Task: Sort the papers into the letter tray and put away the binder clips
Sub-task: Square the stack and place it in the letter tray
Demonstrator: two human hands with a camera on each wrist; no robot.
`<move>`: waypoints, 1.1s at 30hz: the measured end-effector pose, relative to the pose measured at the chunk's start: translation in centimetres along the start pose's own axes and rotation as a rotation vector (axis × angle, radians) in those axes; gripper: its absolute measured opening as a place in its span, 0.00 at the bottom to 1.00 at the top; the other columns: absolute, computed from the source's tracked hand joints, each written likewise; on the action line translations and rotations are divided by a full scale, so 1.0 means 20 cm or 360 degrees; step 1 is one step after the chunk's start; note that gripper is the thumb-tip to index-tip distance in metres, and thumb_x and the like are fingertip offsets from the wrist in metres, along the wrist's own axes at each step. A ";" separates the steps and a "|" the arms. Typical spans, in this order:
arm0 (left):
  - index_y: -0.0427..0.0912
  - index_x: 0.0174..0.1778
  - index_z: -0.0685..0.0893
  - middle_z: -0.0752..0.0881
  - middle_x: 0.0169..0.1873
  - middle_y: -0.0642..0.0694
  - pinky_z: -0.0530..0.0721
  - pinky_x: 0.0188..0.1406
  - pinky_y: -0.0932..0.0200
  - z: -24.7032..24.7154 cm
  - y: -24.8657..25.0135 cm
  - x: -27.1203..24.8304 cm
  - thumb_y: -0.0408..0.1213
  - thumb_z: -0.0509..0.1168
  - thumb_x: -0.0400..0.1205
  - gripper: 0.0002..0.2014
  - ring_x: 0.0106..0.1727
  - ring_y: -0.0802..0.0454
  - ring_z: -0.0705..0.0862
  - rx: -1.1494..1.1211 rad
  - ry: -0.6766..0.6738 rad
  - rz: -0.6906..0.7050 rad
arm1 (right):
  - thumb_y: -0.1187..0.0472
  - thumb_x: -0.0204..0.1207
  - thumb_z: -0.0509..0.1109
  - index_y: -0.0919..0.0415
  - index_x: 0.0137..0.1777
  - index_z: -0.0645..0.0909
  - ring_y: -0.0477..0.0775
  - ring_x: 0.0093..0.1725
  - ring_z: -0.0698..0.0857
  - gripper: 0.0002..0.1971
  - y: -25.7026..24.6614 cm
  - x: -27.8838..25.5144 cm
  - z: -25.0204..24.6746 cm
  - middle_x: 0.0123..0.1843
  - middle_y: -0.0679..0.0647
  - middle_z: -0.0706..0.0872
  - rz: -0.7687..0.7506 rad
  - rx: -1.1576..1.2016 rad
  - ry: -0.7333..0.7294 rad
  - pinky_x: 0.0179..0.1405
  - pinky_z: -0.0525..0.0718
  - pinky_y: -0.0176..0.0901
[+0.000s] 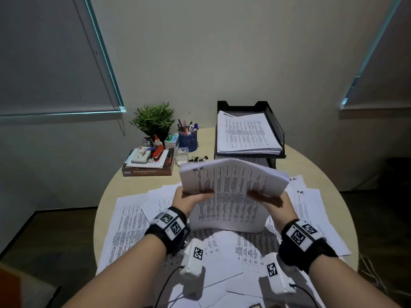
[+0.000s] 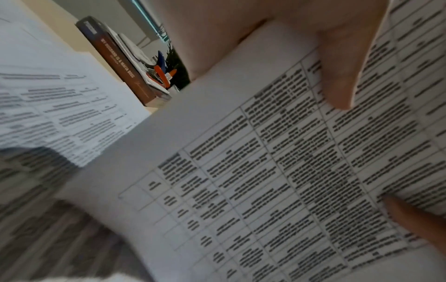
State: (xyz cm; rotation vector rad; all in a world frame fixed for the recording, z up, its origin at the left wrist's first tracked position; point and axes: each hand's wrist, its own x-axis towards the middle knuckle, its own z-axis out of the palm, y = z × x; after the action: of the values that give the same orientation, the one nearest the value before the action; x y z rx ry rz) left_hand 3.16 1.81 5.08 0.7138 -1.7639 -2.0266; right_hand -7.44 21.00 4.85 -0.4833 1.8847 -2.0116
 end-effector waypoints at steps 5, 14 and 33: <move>0.45 0.43 0.87 0.92 0.39 0.52 0.83 0.60 0.45 -0.02 0.04 0.07 0.26 0.80 0.58 0.20 0.47 0.54 0.89 0.0013 -0.0075 0.0086 | 0.71 0.66 0.77 0.55 0.46 0.86 0.53 0.47 0.89 0.13 -0.07 0.03 0.00 0.44 0.49 0.93 -0.0048 0.0030 -0.0004 0.50 0.85 0.49; 0.31 0.38 0.78 0.82 0.37 0.41 0.83 0.30 0.63 -0.03 -0.34 0.09 0.33 0.79 0.67 0.16 0.37 0.49 0.82 0.0543 0.0066 -0.0643 | 0.65 0.70 0.76 0.67 0.53 0.83 0.58 0.48 0.86 0.12 0.33 0.04 -0.04 0.50 0.61 0.88 0.0647 -0.0381 0.0035 0.49 0.84 0.49; 0.45 0.41 0.74 0.75 0.32 0.51 0.75 0.31 0.66 -0.06 -0.47 0.13 0.36 0.59 0.84 0.06 0.31 0.56 0.73 0.1149 -0.0285 -0.0445 | 0.68 0.78 0.66 0.72 0.47 0.77 0.60 0.45 0.81 0.05 0.46 0.04 -0.11 0.42 0.61 0.81 0.0710 -0.0625 -0.0045 0.57 0.83 0.60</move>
State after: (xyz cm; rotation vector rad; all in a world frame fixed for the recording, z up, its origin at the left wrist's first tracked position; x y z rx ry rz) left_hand 2.30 0.83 -4.58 1.0516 -2.6704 -1.6121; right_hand -9.05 21.97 -4.43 -0.1595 2.1461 -1.3539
